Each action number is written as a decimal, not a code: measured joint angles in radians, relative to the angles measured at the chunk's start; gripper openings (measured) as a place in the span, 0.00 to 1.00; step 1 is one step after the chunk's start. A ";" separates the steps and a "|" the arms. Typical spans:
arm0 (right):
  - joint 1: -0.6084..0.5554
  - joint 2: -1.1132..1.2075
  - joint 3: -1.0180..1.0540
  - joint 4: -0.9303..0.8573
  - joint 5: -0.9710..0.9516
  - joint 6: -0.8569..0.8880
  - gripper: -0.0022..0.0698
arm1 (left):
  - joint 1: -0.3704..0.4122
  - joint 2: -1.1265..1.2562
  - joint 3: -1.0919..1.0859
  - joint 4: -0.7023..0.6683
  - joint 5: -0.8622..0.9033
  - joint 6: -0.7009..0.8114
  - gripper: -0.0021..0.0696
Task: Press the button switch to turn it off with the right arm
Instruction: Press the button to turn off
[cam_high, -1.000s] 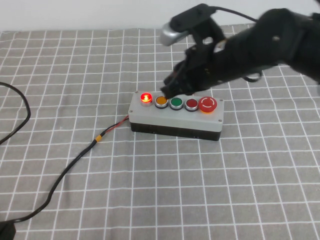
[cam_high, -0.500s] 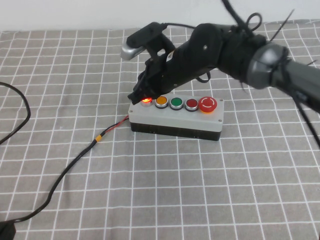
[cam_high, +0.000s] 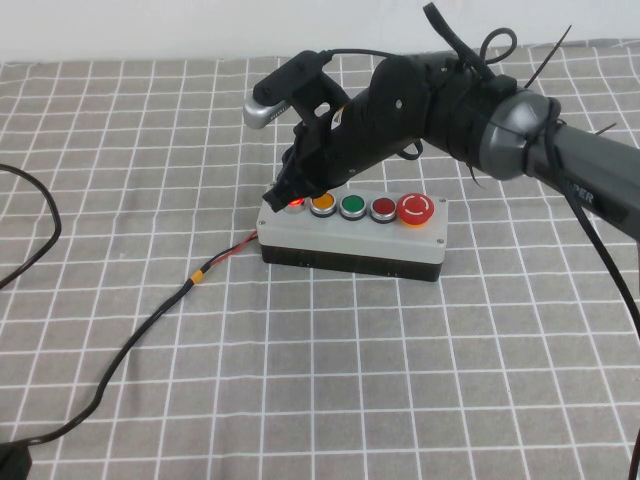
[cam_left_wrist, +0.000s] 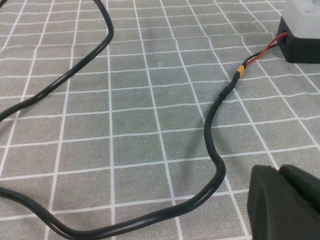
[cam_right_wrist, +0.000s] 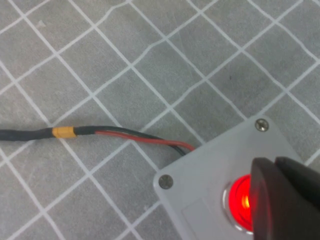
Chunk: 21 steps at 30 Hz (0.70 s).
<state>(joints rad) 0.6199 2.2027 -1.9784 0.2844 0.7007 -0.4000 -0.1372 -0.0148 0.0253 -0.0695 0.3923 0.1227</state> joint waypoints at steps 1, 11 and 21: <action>0.000 0.000 0.000 -0.002 0.000 0.001 0.01 | 0.000 0.000 0.000 0.000 0.000 0.000 0.02; 0.000 0.014 -0.002 -0.011 -0.002 0.001 0.01 | 0.000 0.000 0.000 0.000 0.000 0.000 0.02; 0.000 0.053 -0.031 0.006 0.014 0.002 0.01 | 0.000 0.000 0.000 0.000 0.000 0.000 0.02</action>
<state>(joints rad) 0.6199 2.2554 -2.0092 0.2904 0.7150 -0.3975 -0.1372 -0.0148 0.0253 -0.0695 0.3923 0.1227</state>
